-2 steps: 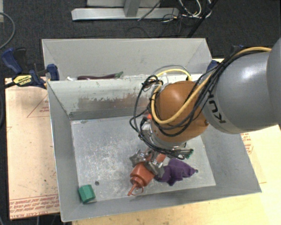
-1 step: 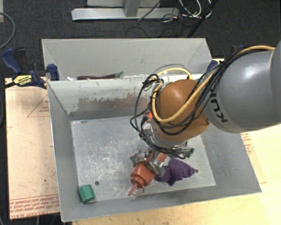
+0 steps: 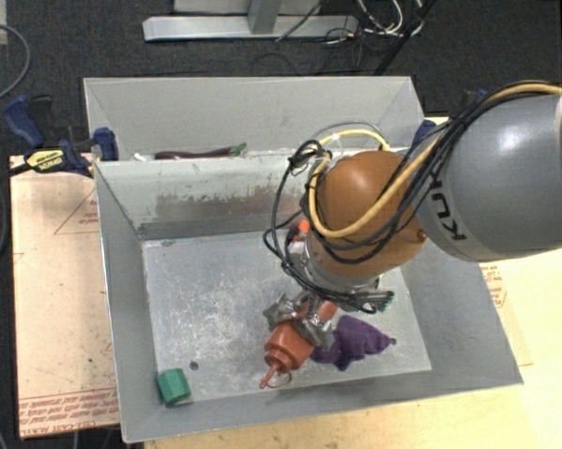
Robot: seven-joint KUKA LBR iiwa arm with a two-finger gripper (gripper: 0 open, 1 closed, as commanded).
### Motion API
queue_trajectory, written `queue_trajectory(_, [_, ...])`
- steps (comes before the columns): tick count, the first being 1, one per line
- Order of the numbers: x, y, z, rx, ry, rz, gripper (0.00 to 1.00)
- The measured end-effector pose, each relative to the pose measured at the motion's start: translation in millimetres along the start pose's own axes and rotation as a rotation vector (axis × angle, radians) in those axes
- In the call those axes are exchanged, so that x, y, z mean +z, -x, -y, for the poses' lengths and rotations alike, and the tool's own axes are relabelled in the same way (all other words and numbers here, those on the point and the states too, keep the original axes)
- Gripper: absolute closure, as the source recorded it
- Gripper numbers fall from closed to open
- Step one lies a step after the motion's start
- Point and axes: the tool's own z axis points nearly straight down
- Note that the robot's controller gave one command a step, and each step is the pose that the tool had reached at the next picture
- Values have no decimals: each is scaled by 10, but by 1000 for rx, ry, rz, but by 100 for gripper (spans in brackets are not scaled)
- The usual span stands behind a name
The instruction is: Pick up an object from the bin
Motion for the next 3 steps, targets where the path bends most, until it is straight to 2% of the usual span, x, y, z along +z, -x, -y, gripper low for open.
queue_trajectory(3, [-327,22,16,1,-5,6,100])
